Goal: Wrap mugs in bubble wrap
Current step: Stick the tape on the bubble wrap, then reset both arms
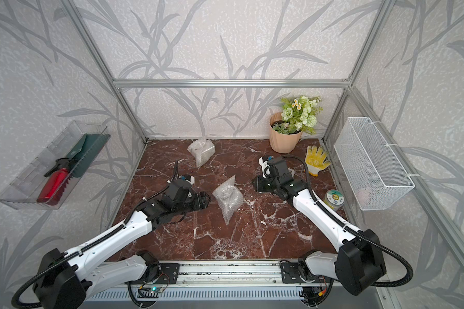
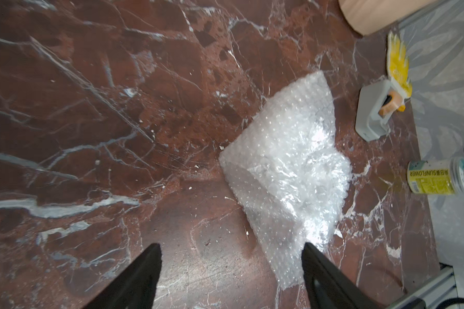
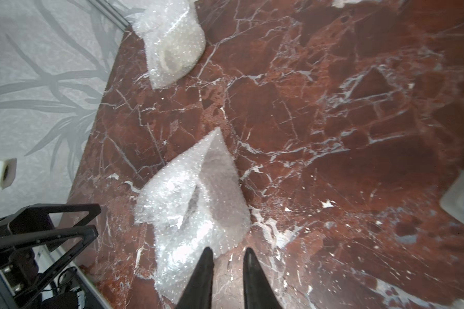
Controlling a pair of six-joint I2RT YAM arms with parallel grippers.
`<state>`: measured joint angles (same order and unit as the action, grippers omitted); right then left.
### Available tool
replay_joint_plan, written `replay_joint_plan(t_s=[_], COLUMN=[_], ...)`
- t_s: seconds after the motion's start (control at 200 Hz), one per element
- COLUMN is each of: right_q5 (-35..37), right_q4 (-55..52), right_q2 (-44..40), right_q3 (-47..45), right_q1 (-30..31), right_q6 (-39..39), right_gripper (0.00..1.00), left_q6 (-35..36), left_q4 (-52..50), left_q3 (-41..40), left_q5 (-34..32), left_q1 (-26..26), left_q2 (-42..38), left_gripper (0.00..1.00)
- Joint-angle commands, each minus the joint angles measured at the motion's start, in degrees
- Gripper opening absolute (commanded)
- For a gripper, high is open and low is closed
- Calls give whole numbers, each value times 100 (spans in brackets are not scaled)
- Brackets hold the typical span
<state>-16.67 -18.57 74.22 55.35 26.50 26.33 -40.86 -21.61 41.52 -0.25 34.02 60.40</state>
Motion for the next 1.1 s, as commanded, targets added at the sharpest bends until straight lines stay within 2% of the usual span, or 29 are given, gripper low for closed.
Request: replay_joint_plan(t_s=[0.0, 0.09, 0.11, 0.14, 0.165, 0.245, 0.355, 0.41, 0.46, 0.52, 0.595, 0.68, 0.775, 0.88, 0.935, 0.97, 0.99, 1.015, 1.05, 1.095], right_q5=[-15, 1500, 1874, 2278, 2447, 2584, 3356, 3603, 3541, 3296, 3056, 2677, 2430, 1985, 1538, 1520, 1529, 1528, 1600, 1676], right_q4=[55, 103, 230, 352, 460, 932, 1715, 2197, 2755, 3729, 5284, 6761, 6471, 6512, 6425, 7080, 7686, 8127, 7788, 7415], right_q2=[-11, -536, -674, -878, -1010, -1343, -1636, -1609, -1492, -1184, -540, 386, 820, 1204, 1232, 1489, 1690, 1766, 1537, 1455], right_q3=[-52, -514, -674, -881, -1044, -1529, -2129, -2399, -2644, -3030, -3524, -3723, -3266, -3126, -3139, -3319, -3474, -3628, -3674, -3562], right_q1=[37, 1, -21, -115, -239, -694, -1011, -1131, -1309, -1489, -1670, -1881, -2065, -2291, -2290, -2285, -2293, -2303, -2307, -2308], right_q6=[20, -56, -57, -111, -192, -801, -1467, -1721, -1922, -2224, -2417, -2670, -2803, -2698, -2873, -2861, -2838, -2818, -2795, -2767], right_gripper=[22, 26, 34, 57, 70, 83, 86, 86, 86, 93, 93, 100, 99, 99, 99, 99, 99, 99, 99, 99], left_q6=[131, 206, 186, 345, 488, 976, 2458, 3126, 3465, 3643, 3981, 4193, 4288, 4178, 4064, 4237, 4195, 4013, 3821, 3798], left_q4=[-223, -150, -121, 77, 239, 779, 2475, 3297, 3915, 4534, 5590, 6297, 7033, 8030, 8559, 9322, 9115, 8321, 7173, 7317], left_q3=[-24, -247, -310, -435, -524, -809, -1620, -2013, -2293, -2602, -3008, -2998, -2923, -2679, -2588, -2560, -2525, -2395, -2081, -1886], left_q5=[-1114, -2320, -2579, -2791, -2925, -3353, -4078, -4082, -3990, -3849, -3621, -3410, -2553, -1804, -1768, -1765, -1790, -1704, -1650, -1756], left_q1=[-129, -235, -293, -421, -571, -1027, -1258, -1434, -1666, -1903, -2121, -2275, -2490, -2886, -3027, -3082, -3062, -3092, -3174, -3285], left_q2=[-318, -710, -795, -915, -1001, -1177, -1274, -1233, -1111, -901, -380, 354, 927, 2100, 2876, 3316, 3189, 2890, 2626, 2895], left_gripper=[97, 100, 100, 99, 99, 99, 99, 99, 99, 99, 100, 99, 99, 99, 99, 99, 99, 99, 99, 99])
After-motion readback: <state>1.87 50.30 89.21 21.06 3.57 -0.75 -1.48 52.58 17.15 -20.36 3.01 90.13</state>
